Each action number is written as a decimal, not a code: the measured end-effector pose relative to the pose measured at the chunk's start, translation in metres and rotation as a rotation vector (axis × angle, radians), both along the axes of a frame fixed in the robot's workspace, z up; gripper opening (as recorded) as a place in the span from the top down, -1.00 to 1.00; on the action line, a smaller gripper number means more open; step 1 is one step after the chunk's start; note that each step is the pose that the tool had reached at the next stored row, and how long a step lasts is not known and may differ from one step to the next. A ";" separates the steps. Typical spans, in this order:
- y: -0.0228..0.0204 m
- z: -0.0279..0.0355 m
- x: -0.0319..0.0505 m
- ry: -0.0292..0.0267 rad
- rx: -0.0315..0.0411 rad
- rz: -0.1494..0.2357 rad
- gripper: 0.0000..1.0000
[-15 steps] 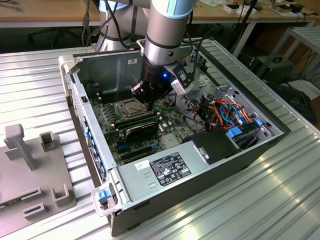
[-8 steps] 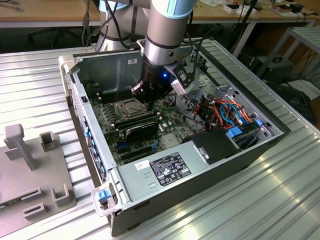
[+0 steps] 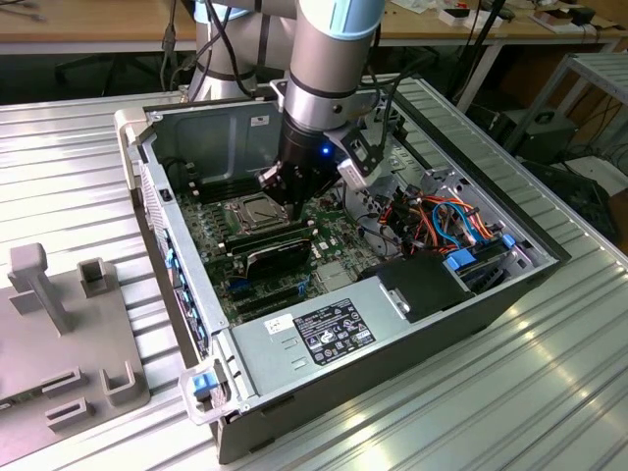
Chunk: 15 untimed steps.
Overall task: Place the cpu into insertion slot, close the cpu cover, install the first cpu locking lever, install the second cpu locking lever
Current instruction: 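Install the second cpu locking lever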
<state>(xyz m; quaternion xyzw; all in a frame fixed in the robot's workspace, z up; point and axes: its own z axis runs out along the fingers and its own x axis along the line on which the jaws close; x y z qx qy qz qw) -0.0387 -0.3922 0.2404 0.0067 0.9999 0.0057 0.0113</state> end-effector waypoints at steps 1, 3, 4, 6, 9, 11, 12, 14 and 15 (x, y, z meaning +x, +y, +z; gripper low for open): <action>-0.0002 0.0000 0.0000 0.0000 0.0000 0.000 0.79; -0.0007 -0.0004 -0.0010 0.0000 -0.0002 0.000 0.79; -0.0005 -0.0007 -0.0022 0.0001 -0.0001 0.000 0.79; 0.0020 -0.0014 -0.0029 0.0000 -0.0001 0.000 0.79; 0.0085 -0.0028 -0.0030 0.0001 -0.0001 0.000 0.79; 0.0108 -0.0039 -0.0036 0.0000 0.0001 0.000 0.79; 0.0108 -0.0039 -0.0036 0.0002 -0.0002 0.000 0.79; 0.0108 -0.0040 -0.0036 0.0001 -0.0001 0.000 0.79; 0.0109 -0.0042 -0.0036 0.0000 0.0000 0.000 0.79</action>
